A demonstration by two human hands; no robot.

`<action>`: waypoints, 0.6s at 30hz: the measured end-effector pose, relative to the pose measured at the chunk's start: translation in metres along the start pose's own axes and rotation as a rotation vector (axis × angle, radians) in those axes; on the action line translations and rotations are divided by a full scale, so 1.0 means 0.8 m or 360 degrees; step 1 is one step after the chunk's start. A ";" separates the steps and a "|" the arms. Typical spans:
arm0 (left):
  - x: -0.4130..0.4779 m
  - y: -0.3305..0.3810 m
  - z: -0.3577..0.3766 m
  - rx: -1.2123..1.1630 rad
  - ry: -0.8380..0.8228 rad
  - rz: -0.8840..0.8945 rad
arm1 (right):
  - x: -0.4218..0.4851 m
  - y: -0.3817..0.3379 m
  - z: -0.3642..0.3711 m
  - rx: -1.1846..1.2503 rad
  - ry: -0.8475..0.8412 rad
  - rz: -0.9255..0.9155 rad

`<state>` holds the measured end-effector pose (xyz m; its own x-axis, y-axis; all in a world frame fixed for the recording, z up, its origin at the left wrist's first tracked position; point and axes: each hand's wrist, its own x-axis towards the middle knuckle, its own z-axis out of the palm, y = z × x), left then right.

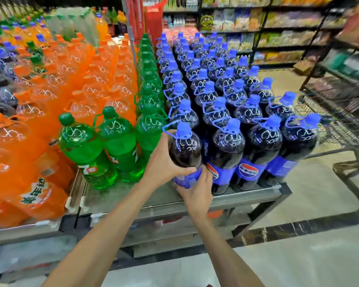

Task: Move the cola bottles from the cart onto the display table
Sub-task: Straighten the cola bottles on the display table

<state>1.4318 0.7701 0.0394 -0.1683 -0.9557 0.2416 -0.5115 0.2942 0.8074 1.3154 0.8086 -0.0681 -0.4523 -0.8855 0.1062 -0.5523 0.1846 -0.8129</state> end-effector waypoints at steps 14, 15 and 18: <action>0.017 -0.004 0.010 0.0042 -0.0161 -0.0017 | -0.007 0.006 0.005 -0.0006 0.0063 0.0054; 0.018 -0.005 0.010 0.0053 -0.0172 -0.0014 | -0.008 0.008 0.005 0.0003 0.0067 0.0040; 0.017 -0.006 0.011 0.0067 -0.0192 -0.0019 | -0.007 0.011 0.006 0.0013 0.0061 0.0041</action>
<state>1.4246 0.7559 0.0341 -0.2609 -0.9514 0.1634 -0.5487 0.2854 0.7858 1.3164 0.8133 -0.0787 -0.4928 -0.8635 0.1071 -0.5345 0.2033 -0.8203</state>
